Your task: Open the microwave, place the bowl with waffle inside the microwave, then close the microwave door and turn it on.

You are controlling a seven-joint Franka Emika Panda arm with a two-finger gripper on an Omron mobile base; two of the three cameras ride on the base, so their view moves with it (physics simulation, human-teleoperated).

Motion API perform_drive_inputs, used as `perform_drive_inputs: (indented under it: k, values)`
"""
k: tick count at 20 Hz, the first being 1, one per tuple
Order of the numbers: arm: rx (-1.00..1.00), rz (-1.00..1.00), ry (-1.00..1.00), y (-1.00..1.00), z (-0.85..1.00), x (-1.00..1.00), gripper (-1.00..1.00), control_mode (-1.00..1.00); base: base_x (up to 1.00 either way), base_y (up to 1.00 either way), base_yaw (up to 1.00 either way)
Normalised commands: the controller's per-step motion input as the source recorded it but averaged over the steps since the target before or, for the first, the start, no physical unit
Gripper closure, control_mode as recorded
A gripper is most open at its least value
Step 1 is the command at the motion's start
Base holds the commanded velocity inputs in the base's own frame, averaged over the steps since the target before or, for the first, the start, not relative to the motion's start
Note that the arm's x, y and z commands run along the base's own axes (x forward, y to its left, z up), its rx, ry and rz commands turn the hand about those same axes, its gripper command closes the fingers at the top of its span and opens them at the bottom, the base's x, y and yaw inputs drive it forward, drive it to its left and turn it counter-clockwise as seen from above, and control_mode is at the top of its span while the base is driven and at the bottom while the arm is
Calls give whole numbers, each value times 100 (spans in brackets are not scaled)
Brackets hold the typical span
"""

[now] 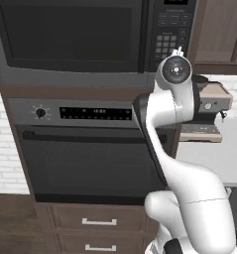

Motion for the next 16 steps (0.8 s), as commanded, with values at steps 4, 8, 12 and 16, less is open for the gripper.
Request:
perform_drive_inputs:
  k: [4, 8, 12, 16]
  values:
    - [0, 5, -6, 0, -9, 20, -100, -100, 0, 0, 0]
    - [0, 3, -14, -3, 0, 15, -100, -100, 0, 0, 0]
    - [0, 0, -13, 0, 1, 2, -100, -100, 0, 0, 0]
    - [0, 0, -4, 0, 0, 15, -100, -100, 0, 0, 0]
